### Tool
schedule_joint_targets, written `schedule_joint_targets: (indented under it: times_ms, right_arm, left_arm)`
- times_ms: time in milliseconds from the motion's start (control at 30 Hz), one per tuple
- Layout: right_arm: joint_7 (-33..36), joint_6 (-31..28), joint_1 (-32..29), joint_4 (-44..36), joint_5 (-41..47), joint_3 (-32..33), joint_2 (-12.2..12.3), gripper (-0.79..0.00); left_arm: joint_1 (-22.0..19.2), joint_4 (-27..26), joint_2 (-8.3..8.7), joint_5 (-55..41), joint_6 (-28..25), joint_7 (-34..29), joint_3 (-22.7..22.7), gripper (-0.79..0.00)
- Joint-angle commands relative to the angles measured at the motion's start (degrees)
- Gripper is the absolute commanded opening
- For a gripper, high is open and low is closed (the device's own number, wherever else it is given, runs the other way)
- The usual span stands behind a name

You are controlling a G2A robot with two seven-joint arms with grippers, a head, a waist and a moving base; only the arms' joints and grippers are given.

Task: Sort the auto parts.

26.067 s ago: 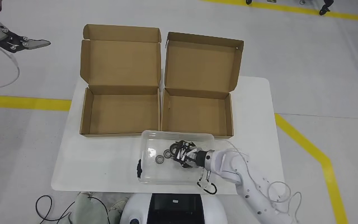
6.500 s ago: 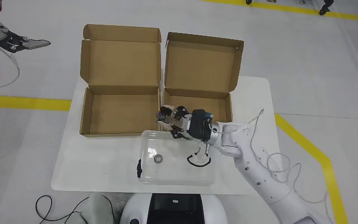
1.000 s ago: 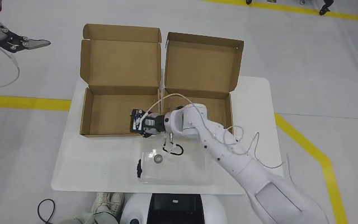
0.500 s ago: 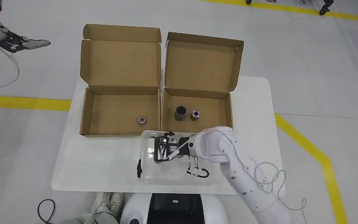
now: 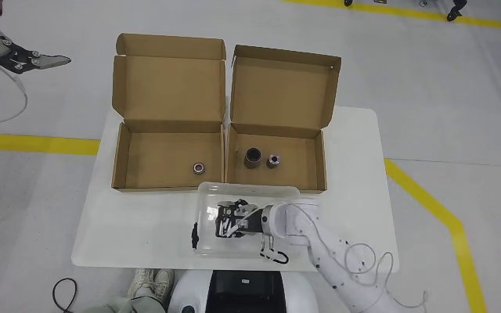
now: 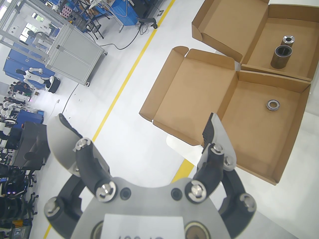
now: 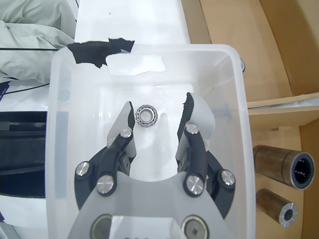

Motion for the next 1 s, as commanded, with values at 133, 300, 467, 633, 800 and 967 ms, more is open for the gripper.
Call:
schedule_joint_targets:
  times_ms: [133,300,467,633,800,967]
  right_arm:
    - [1.6,1.9,1.2,2.2,-0.5,-2.2,-0.3,-0.437]
    - [3.9,3.4,2.3,3.4,-1.2,-4.7,-0.7,-0.431]
    - [5.3,5.0,3.3,4.6,-1.7,-7.1,-1.2,-0.425]
    - [6.7,6.2,4.4,5.8,-1.5,-8.4,-1.6,-0.419]
    - [7.1,7.1,5.0,6.9,-0.9,-8.9,-1.8,-0.416]
    - [7.1,7.8,5.6,7.8,-0.8,-9.5,-1.9,-0.437]
  left_arm:
    - [0.0,0.0,0.00,0.0,0.0,0.0,0.0,0.000]
    - [0.0,0.0,0.00,0.0,0.0,0.0,0.0,0.000]
    - [0.0,0.0,0.00,0.0,0.0,0.0,0.0,0.000]
    - [0.0,0.0,0.00,0.0,0.0,0.0,0.0,0.000]
    - [0.0,0.0,0.00,0.0,0.0,0.0,0.0,0.000]
    - [0.0,0.0,0.00,0.0,0.0,0.0,0.0,0.000]
